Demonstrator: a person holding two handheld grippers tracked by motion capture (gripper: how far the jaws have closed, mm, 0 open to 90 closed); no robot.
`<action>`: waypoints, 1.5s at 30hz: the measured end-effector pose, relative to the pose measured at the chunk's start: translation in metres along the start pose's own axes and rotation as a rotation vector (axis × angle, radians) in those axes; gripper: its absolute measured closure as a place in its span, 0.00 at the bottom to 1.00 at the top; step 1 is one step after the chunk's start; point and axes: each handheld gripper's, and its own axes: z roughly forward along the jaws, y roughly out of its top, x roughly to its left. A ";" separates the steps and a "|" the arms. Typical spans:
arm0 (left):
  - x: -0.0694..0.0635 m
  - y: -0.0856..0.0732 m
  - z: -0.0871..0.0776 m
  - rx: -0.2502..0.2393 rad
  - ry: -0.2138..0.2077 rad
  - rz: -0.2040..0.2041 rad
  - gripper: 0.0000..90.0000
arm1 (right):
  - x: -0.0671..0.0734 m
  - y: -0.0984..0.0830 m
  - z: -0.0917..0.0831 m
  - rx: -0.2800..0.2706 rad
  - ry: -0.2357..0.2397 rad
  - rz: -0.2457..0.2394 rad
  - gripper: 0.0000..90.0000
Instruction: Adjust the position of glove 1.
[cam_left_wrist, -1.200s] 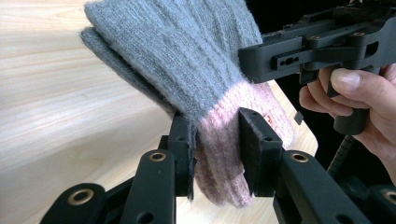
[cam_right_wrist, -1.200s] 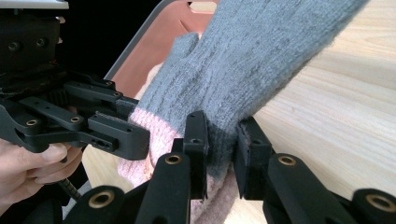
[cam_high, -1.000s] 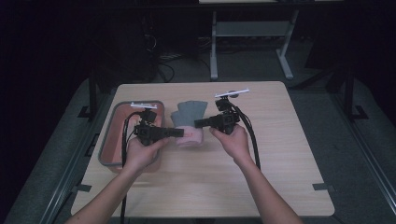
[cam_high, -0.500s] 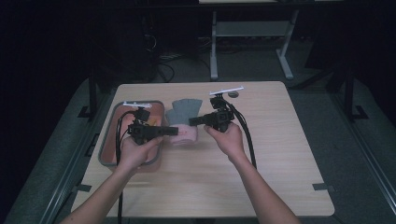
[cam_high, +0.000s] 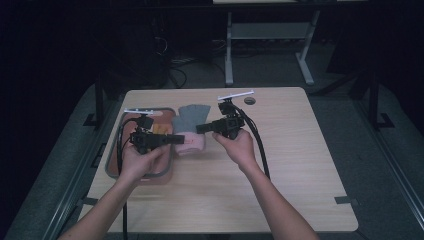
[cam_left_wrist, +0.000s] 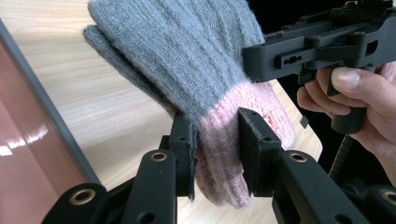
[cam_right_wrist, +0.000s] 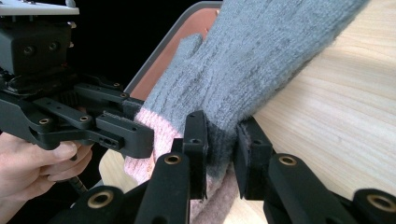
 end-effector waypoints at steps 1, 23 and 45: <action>0.001 0.000 -0.001 0.003 -0.001 0.009 0.76 | 0.000 0.001 0.001 0.002 0.003 0.001 0.84; 0.015 -0.003 -0.018 -0.010 0.019 -0.013 0.77 | 0.006 0.009 0.023 0.017 0.029 -0.005 0.84; 0.034 -0.009 -0.045 -0.021 0.055 -0.034 0.77 | 0.016 0.017 0.056 0.040 0.074 -0.010 0.84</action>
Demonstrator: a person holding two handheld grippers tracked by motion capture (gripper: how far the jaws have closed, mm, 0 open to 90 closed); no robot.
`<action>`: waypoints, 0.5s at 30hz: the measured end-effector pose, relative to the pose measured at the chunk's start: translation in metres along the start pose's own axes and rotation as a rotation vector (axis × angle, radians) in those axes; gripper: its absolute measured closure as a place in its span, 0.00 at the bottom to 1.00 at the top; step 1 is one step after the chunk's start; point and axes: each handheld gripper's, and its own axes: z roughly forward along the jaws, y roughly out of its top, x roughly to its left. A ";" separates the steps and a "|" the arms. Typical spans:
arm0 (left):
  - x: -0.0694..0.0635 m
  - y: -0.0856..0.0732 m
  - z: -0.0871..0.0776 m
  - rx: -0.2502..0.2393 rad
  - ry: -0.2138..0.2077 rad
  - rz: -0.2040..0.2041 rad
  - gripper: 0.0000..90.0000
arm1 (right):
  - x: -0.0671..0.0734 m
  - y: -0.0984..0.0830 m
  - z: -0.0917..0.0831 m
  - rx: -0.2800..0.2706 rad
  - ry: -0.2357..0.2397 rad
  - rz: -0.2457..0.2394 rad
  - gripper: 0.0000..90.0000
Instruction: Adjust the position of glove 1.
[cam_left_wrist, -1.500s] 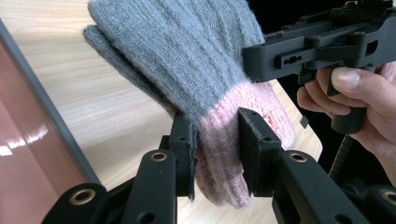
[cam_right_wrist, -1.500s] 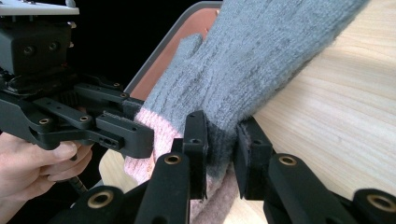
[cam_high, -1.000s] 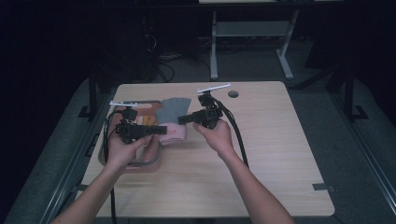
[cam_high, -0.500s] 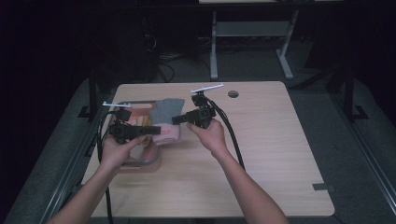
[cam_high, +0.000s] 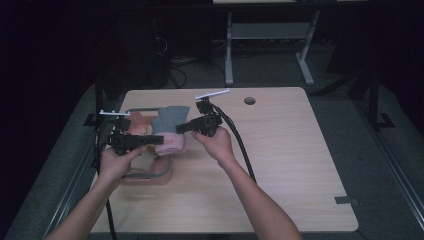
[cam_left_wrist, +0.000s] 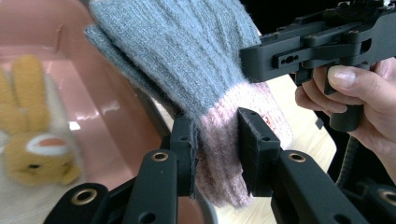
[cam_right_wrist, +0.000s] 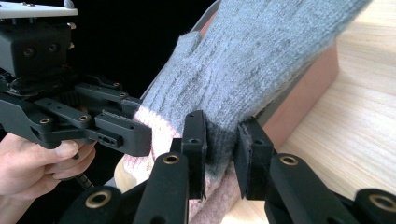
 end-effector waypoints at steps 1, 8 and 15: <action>0.001 0.000 -0.001 0.000 0.002 0.002 0.77 | 0.000 0.001 0.002 0.007 0.001 -0.001 0.84; 0.007 -0.002 -0.008 0.001 0.010 -0.005 0.77 | 0.003 0.002 0.012 0.014 0.018 0.003 0.83; 0.010 -0.005 -0.015 -0.006 0.024 0.002 0.78 | 0.005 0.003 0.019 0.025 0.034 0.011 0.83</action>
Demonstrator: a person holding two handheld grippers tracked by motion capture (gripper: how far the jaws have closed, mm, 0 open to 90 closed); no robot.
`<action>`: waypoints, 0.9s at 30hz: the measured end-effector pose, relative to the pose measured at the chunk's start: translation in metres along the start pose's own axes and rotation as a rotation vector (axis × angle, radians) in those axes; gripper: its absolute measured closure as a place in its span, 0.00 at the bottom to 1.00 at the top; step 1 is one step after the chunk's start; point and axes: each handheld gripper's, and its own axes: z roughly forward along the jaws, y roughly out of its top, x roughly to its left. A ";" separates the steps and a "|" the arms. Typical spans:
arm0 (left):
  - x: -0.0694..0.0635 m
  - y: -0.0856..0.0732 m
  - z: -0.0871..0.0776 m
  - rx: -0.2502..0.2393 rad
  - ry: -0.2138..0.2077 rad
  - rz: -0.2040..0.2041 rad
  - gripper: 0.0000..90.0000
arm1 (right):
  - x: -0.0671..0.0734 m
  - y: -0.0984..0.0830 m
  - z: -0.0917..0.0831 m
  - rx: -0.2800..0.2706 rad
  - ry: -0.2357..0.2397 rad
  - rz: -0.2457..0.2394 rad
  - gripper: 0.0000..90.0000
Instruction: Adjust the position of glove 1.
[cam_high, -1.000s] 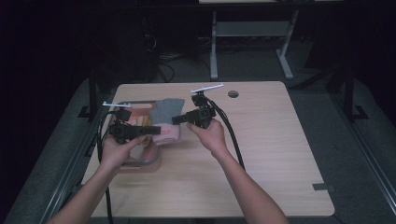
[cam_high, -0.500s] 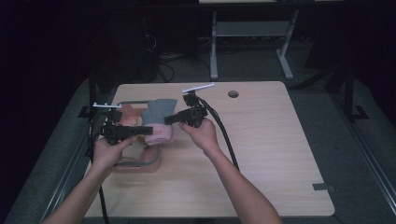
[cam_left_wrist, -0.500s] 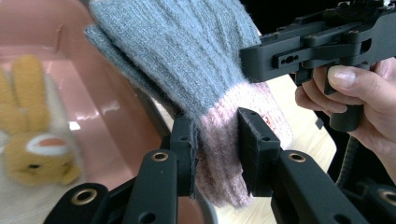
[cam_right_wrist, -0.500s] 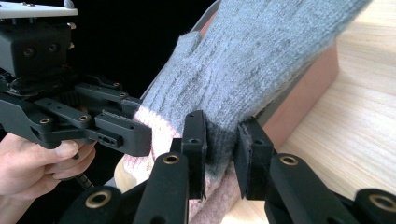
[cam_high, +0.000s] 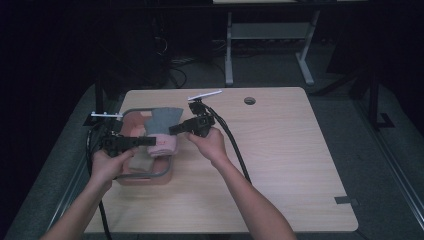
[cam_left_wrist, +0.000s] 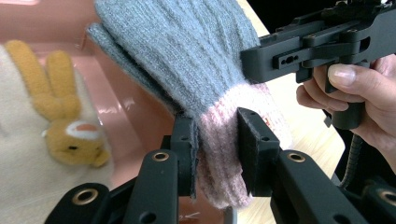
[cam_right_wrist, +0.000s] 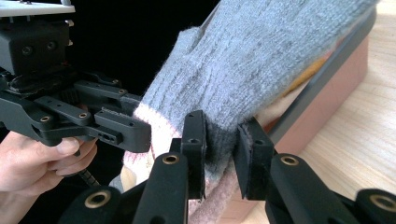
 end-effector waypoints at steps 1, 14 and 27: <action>0.001 0.000 -0.001 0.001 0.001 0.002 0.78 | 0.000 0.000 0.001 -0.002 0.001 -0.004 0.83; 0.014 -0.006 -0.017 -0.009 0.031 -0.015 0.78 | 0.011 0.008 0.024 0.032 -0.010 -0.023 0.83; 0.025 -0.007 -0.026 0.027 0.084 -0.002 0.79 | 0.014 0.010 0.045 0.053 -0.010 -0.023 0.83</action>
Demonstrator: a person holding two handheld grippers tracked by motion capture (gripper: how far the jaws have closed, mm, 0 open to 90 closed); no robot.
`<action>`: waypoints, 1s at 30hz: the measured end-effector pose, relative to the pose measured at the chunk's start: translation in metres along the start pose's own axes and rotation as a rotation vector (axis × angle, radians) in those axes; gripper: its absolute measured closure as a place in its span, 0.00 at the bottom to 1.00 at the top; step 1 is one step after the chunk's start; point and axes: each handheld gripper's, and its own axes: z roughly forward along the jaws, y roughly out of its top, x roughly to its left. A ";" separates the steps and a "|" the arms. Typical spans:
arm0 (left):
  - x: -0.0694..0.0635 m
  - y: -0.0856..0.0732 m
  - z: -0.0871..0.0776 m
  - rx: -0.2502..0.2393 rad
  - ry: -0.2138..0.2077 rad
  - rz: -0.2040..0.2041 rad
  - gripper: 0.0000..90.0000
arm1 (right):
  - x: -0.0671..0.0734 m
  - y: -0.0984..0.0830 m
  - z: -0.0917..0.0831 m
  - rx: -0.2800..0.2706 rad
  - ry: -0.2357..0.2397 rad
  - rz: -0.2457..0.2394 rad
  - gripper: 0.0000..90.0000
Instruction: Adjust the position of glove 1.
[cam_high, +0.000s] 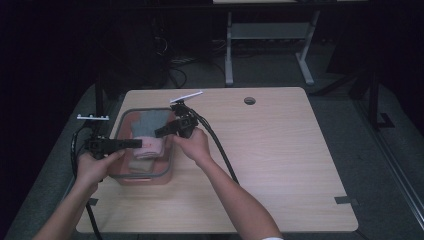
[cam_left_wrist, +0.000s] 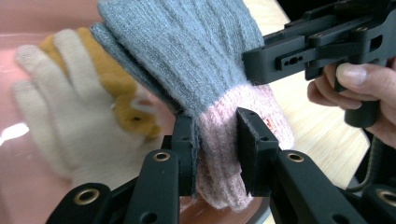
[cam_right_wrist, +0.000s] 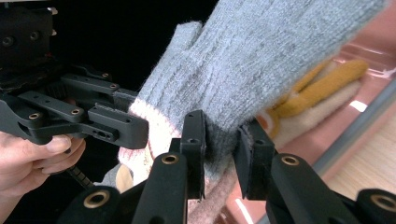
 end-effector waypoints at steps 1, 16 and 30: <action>0.000 0.000 -0.001 0.004 0.010 0.006 0.79 | 0.000 0.000 0.002 0.006 -0.003 -0.004 0.83; 0.023 -0.011 -0.001 0.030 0.066 -0.049 0.79 | -0.003 0.003 0.031 0.072 -0.021 -0.007 0.82; 0.026 -0.012 0.012 0.105 0.209 -0.018 0.77 | 0.000 0.003 0.015 0.064 -0.089 -0.056 0.82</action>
